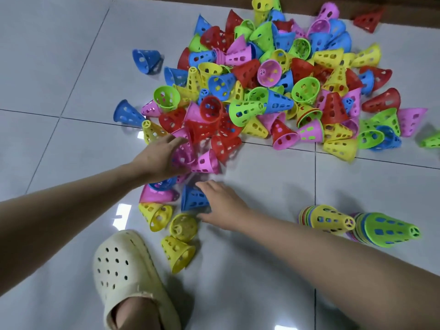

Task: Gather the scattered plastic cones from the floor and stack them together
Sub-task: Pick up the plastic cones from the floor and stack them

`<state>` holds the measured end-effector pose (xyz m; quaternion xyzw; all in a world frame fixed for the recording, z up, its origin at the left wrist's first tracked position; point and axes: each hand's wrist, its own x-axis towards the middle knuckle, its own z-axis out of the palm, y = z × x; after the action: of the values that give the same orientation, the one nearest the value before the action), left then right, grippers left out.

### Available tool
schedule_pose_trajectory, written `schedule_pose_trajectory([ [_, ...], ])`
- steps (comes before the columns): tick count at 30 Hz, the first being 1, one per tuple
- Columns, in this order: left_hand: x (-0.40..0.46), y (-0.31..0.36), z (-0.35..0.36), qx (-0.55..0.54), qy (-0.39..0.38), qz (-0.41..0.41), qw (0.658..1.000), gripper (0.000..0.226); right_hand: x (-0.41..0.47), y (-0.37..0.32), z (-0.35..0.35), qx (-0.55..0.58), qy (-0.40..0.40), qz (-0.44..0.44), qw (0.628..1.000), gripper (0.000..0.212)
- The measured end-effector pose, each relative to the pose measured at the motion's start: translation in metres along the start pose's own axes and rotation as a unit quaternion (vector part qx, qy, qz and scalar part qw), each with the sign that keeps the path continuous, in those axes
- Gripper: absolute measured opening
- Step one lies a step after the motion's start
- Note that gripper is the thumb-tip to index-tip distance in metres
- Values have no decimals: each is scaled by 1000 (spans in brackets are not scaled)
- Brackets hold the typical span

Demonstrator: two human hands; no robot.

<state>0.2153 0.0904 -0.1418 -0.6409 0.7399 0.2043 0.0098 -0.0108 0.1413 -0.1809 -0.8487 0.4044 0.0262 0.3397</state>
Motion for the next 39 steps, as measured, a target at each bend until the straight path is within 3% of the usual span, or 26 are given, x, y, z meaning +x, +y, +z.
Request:
schedule_pose_trajectory([
  [3, 6, 1, 3, 23, 1, -23, 999, 87, 8, -4, 10, -38, 22, 0, 999, 79],
  [8, 1, -3, 12, 104, -34, -12, 994, 84, 5, 8, 14, -32, 34, -9, 999, 50],
  [14, -9, 0, 18, -5, -94, -54, 994, 58, -17, 26, -6, 125, 65, 64, 988, 47],
  [18, -15, 6, 18, -40, -116, -27, 992, 66, -37, 35, -35, 190, 64, 97, 975, 40],
  [22, -21, 15, 21, -53, -155, 24, 986, 82, -57, 36, -68, 180, 32, 69, 981, 45],
  [26, -25, 28, 33, -28, -189, 38, 981, 77, -81, 30, -94, 192, 22, 60, 979, 42],
  [32, -21, 44, 48, 33, -160, 18, 986, 66, -129, 20, -114, 204, 1, 46, 978, 34],
  [36, -20, 49, 49, 116, -78, 42, 989, 60, -161, 22, -129, 193, 27, 66, 979, 39],
  [39, -21, 53, 46, 85, -30, 84, 992, 66, -183, 27, -146, 195, 54, 84, 976, 37],
])
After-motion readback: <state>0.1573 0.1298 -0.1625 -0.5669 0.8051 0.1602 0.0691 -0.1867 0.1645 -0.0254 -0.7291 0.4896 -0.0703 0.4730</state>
